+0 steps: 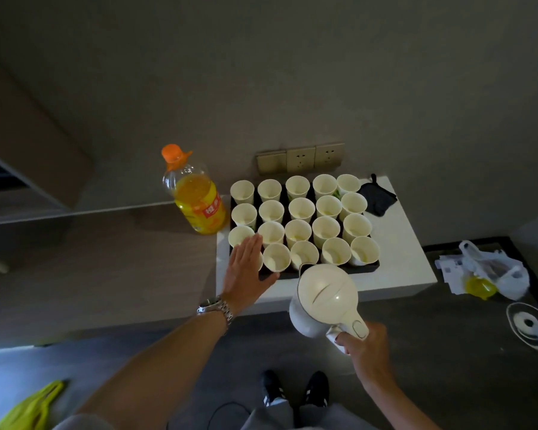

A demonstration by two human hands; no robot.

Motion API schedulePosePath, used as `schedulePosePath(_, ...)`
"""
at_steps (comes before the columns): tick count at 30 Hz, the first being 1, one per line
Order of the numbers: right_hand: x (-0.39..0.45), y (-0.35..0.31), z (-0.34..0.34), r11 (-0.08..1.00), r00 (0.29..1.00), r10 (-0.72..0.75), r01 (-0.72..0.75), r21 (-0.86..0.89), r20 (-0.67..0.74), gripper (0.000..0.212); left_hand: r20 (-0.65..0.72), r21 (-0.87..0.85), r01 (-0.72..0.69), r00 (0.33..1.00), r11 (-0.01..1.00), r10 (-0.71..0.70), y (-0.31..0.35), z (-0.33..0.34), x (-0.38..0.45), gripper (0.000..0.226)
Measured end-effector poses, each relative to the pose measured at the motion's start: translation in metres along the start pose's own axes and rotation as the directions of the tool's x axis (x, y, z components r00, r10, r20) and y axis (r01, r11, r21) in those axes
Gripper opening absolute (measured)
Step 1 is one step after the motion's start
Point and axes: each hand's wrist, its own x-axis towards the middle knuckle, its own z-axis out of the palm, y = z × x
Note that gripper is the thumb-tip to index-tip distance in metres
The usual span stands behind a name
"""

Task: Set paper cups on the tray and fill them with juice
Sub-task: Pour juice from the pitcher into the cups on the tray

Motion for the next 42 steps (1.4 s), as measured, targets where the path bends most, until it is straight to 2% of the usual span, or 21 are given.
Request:
schedulePosePath(2, 0.000, -0.002, 0.005, 1.000, 1.000, -0.007, 0.007, -0.003, 0.006, 0.031, 0.019, 0.029, 0.047, 0.999, 0.998, -0.047, -0.012, -0.003, -0.006, 0.115)
schedulePosePath(4, -0.001, -0.006, 0.011, 1.000, 0.999, -0.025, 0.025, 0.003, 0.021, 0.021, 0.024, 0.042, 0.106, 0.994, 0.993, -0.107, -0.020, -0.004, -0.010, 0.120)
schedulePosePath(8, -0.005, -0.009, 0.020, 0.999, 0.998, -0.045, 0.046, -0.013, 0.053, 0.019, 0.008, -0.047, 0.297, 0.955, 0.954, -0.297, -0.024, -0.004, -0.012, 0.107)
schedulePosePath(10, -0.006, -0.009, 0.023, 0.998, 0.996, -0.050, 0.052, -0.027, 0.074, 0.020, 0.002, -0.088, 0.337, 0.941, 0.937, -0.339, -0.025, -0.004, -0.012, 0.098)
schedulePosePath(15, -0.012, -0.014, 0.029, 0.996, 0.995, -0.070, 0.074, -0.047, 0.072, 0.020, -0.014, -0.212, 0.341, 0.936, 0.916, -0.352, -0.028, -0.002, -0.009, 0.080)
schedulePosePath(19, -0.017, -0.018, 0.030, 0.998, 0.997, -0.054, 0.056, -0.033, 0.053, 0.029, -0.004, -0.325, 0.352, 0.927, 0.878, -0.374, -0.036, 0.000, -0.010, 0.071)
schedulePosePath(21, -0.017, -0.017, 0.030, 0.998, 0.997, -0.052, 0.054, -0.041, 0.060, 0.024, 0.005, -0.376, 0.357, 0.924, 0.855, -0.383, -0.039, -0.001, -0.010, 0.070)
schedulePosePath(24, -0.014, -0.010, 0.030, 0.996, 0.998, -0.031, 0.035, -0.078, 0.051, 0.029, 0.021, -0.435, 0.350, 0.925, 0.830, -0.379, -0.037, -0.003, -0.009, 0.067)
schedulePosePath(29, -0.010, -0.004, 0.032, 0.995, 0.998, -0.019, 0.025, -0.097, 0.066, 0.023, 0.013, -0.476, 0.324, 0.932, 0.818, -0.362, -0.031, -0.009, -0.013, 0.065)
schedulePosePath(36, -0.003, -0.012, 0.036, 0.991, 0.993, -0.077, 0.086, -0.102, 0.090, 0.032, -0.071, -0.528, 0.230, 0.947, 0.817, -0.312, -0.029, -0.028, -0.029, 0.068)
schedulePosePath(42, 0.002, -0.033, 0.031, 0.985, 0.980, -0.139, 0.151, -0.086, 0.140, 0.030, -0.117, -0.549, 0.161, 0.957, 0.820, -0.266, -0.035, -0.045, -0.037, 0.071)
